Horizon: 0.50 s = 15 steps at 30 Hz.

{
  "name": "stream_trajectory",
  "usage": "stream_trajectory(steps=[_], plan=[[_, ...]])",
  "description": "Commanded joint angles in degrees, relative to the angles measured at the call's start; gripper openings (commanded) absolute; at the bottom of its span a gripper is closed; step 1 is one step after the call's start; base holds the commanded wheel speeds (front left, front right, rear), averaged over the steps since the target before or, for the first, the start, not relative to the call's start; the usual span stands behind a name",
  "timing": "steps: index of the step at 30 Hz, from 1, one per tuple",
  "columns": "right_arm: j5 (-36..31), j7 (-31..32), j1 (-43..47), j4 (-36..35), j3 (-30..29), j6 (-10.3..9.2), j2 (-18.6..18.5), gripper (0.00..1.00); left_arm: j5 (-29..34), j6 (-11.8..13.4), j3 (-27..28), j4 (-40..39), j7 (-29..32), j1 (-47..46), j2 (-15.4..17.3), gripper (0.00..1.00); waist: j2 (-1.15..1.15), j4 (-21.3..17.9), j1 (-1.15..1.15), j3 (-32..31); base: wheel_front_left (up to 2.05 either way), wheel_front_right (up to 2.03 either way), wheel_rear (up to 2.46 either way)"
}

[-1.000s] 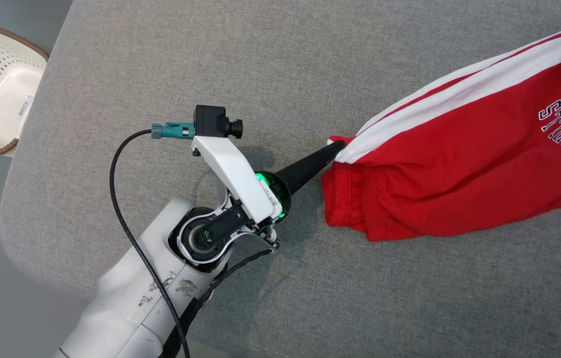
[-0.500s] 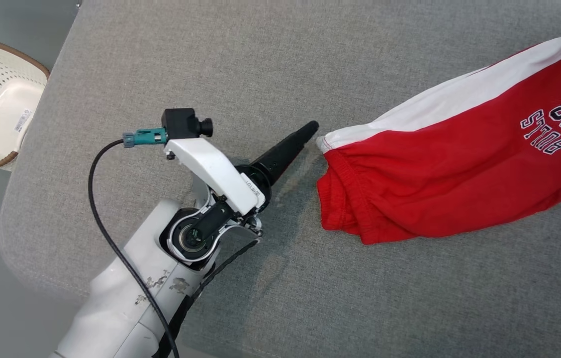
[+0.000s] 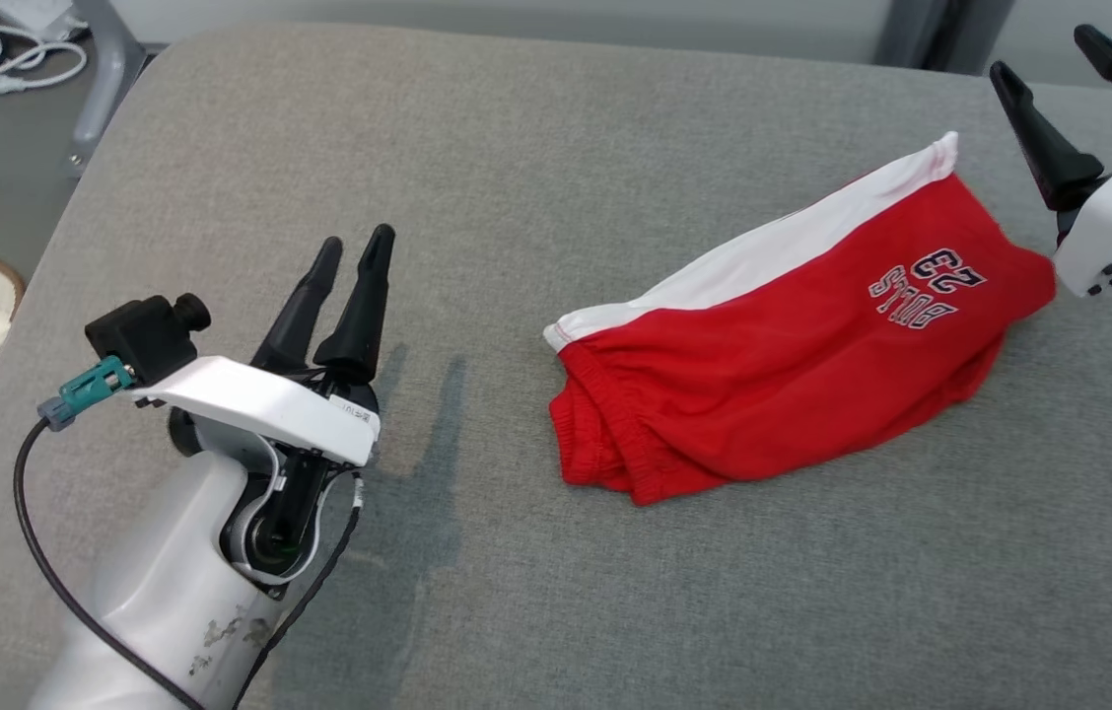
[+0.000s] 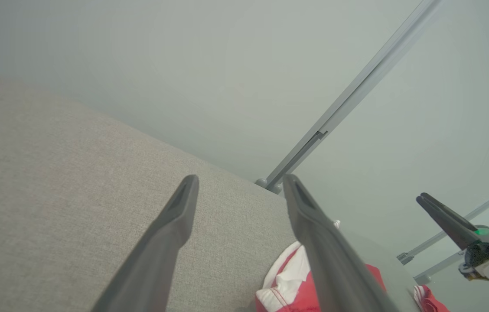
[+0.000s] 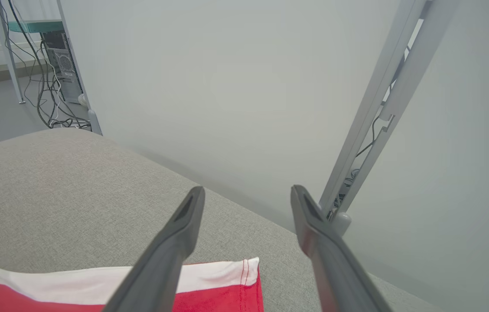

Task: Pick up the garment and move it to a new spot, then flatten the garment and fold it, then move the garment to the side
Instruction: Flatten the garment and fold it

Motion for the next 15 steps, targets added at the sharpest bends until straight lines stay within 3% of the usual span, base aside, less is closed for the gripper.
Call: stream_trajectory(steps=[1, 4, 7, 11, 15], plan=[[-0.9, -1.6, 1.4, 0.0, -0.5, -0.02, -0.1, 1.0, 2.7, 0.9, 0.5, 0.1, -0.6, 0.5, 0.8, 1.0, 0.0, -2.8, 0.0, -2.8, 0.0, 0.0, 0.0], [-3.9, -4.8, 4.5, -0.5, -3.1, -0.02, 0.9, 1.0, 12.0, 3.7, 4.0, -2.0, -1.1, 2.7, 0.9, 1.0, 0.0, -4.4, 0.0, -4.4, 0.0, 0.0, 0.0], [-8.0, -5.6, 8.1, -2.4, -8.9, -0.02, 1.8, 1.0, 19.6, 5.3, 9.9, -5.5, -1.1, 7.8, -1.3, 1.0, 0.0, -5.9, 0.0, -5.7, 0.0, 0.0, 0.0], [-16.0, -5.5, 17.3, -9.2, -21.1, -0.02, 4.6, 1.0, 28.9, 5.1, 16.6, -9.9, -1.1, 13.8, -4.4, 1.0, 0.0, -7.9, 0.0, -7.3, 0.0, 0.0, 0.0], [-21.5, -5.5, 27.6, -15.5, -32.9, -0.02, 9.7, 1.0, 36.4, 4.2, 22.1, -12.6, -1.1, 19.1, -7.4, 1.0, 0.0, -9.4, 0.0, -8.5, 0.0, 0.0, 0.0]])
